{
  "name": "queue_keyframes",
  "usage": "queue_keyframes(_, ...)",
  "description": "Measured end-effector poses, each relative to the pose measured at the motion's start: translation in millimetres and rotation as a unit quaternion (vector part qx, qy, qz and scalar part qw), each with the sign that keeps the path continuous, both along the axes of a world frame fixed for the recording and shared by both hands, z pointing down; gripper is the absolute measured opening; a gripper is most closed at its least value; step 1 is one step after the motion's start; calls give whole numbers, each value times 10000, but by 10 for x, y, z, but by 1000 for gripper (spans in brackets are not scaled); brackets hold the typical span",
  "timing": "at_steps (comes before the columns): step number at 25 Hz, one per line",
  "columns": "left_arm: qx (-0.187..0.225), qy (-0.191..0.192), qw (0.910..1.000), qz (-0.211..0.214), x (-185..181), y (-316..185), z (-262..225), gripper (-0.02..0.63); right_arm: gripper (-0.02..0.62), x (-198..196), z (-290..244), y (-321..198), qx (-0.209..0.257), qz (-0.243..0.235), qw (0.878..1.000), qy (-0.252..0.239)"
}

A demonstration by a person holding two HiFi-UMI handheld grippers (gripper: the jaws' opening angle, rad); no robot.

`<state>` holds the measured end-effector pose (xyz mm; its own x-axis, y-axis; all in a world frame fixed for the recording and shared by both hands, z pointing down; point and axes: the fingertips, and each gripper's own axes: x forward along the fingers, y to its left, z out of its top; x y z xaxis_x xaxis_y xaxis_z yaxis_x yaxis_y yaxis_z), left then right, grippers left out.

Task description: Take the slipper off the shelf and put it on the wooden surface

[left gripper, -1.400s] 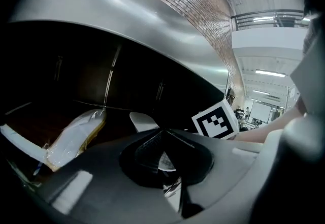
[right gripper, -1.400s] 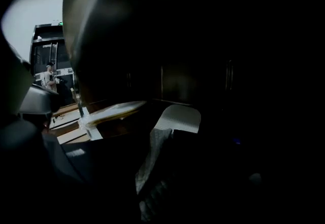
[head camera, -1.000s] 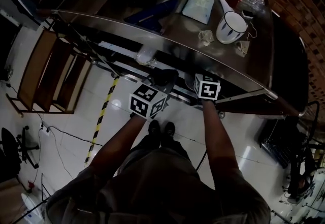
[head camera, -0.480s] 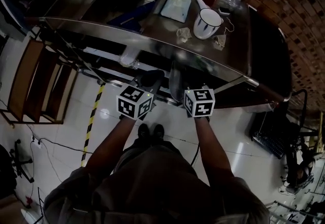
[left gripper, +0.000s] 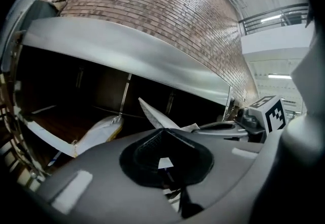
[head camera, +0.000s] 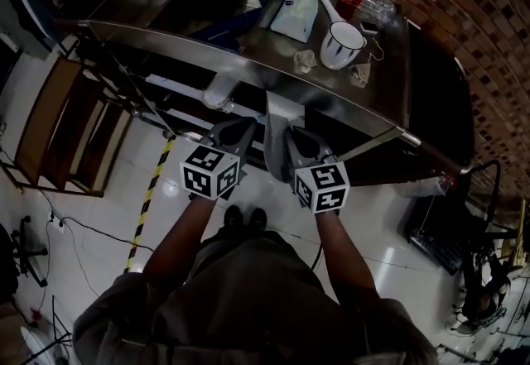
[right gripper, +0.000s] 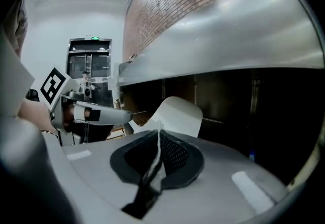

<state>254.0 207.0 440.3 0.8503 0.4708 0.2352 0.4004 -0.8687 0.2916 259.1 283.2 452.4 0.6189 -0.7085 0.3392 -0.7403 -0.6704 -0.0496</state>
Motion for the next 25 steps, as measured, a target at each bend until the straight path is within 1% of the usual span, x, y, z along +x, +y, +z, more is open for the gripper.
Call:
queue_keyframes(3, 36, 17, 9992, -398, -99, -254, -19, -8, 6, -32, 2, -212, 66, -348, 9994, 1)
queue_keyframes(5, 71, 17, 9972, -746, -195, -492, -41, -8, 6, -61, 4, -423, 116, -658, 9978, -12)
queue_keyframes(8, 130, -27, 9914, -1305, -392, -851, -48, -8, 6, -163, 29, -789, 162, -1231, 9923, -25)
queue_keyframes(11, 171, -33, 9830, -1825, -617, -1215, -69, -8, 6, -299, 46, -1207, 209, -1796, 9835, -21)
queue_keyframes(14, 201, -69, 9691, -2458, -972, -1691, -80, -8, 6, -552, 44, -1739, 248, -2453, 9691, -34)
queue_keyframes(18, 197, -44, 9447, -3274, -1413, -2349, -116, -8, 6, -890, -39, -2465, 277, -3290, 9439, 61)
queue_keyframes(21, 160, 39, 9313, -3639, -1676, -2803, -130, -8, 8, -1102, -107, -2979, 284, -3663, 9299, 171)
queue_keyframes(25, 80, 127, 9167, -3992, -2015, -3474, -126, -8, 7, -1401, -161, -3721, 225, -4047, 9137, 294)
